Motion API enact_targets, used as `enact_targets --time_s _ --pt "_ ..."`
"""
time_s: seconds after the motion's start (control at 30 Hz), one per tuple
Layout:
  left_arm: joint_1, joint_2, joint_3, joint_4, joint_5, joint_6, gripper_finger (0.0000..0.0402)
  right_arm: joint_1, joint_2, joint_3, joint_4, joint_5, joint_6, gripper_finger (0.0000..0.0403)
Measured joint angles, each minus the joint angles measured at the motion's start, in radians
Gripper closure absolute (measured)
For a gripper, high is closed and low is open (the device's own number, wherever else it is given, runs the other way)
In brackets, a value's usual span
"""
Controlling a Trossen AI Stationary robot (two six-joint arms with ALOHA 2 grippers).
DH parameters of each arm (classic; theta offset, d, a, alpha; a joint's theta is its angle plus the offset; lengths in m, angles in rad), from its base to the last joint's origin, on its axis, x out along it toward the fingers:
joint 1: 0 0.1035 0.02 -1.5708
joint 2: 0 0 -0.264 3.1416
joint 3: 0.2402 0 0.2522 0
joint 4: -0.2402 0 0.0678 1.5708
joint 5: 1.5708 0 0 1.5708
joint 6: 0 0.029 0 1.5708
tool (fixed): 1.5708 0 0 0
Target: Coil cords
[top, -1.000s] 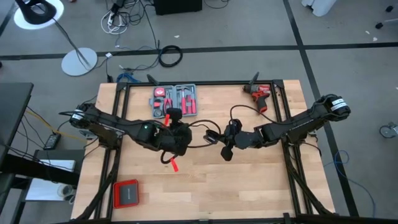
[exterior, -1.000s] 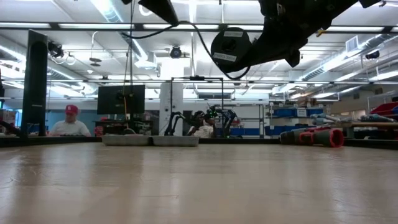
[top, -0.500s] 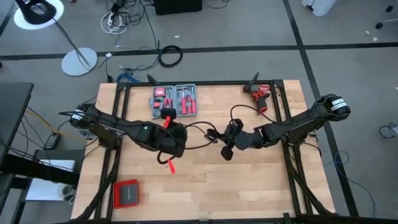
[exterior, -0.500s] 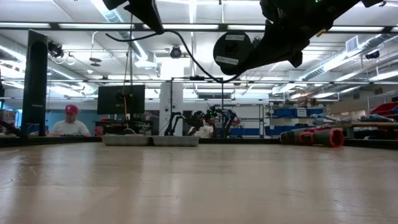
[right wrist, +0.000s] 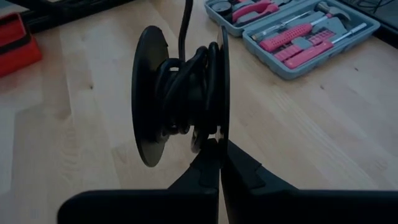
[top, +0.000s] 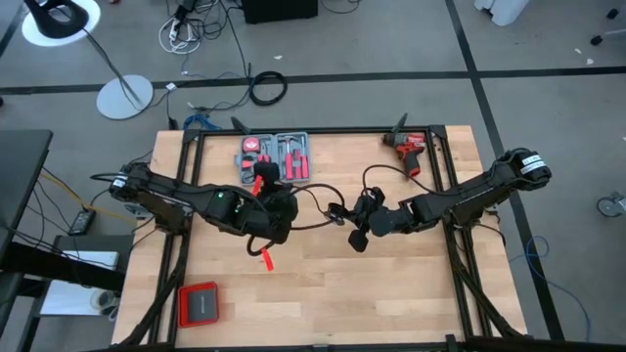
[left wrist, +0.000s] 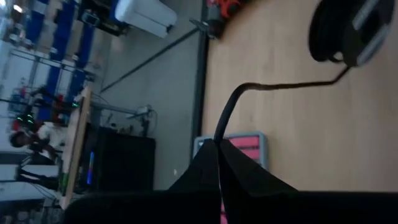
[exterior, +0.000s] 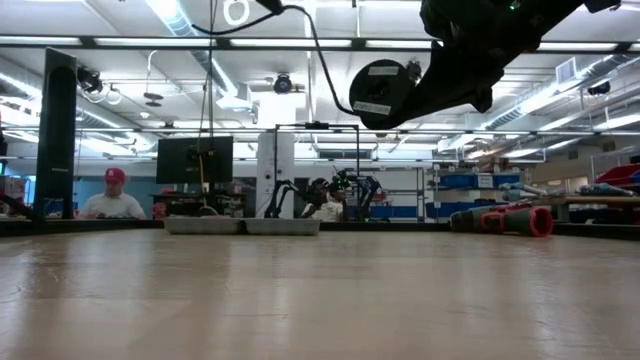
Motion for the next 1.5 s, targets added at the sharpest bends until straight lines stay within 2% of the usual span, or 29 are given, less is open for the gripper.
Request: enact_targets --time_s 0.3,0.57,0.93,1.1,1.2,1.5 --pt "0.001 0.000 0.000 0.172 -0.055 0.180 0.0401 0.000 0.000 0.000 -0.009 -0.013 0.002 0.0403" --pt "0.002 0.009 0.000 0.411 -0.038 0.326 0.0401 -0.036 0.000 0.000 0.028 -0.013 0.001 0.0403" --pt "0.052 0.086 0.000 0.540 -0.033 0.440 0.0401 -0.048 0.000 0.000 0.081 -0.023 -0.029 0.0403" --pt "0.064 0.088 0.000 0.686 0.030 0.498 0.0401 -0.050 0.000 0.000 0.081 -0.017 -0.031 0.0403" --pt "0.058 0.088 0.000 0.756 0.042 0.545 0.0401 -0.063 0.000 0.000 0.079 0.029 -0.043 0.0403" --pt "0.041 0.088 0.000 0.860 0.112 0.566 0.0401 -0.123 0.000 0.000 0.141 0.032 -0.082 0.0403"
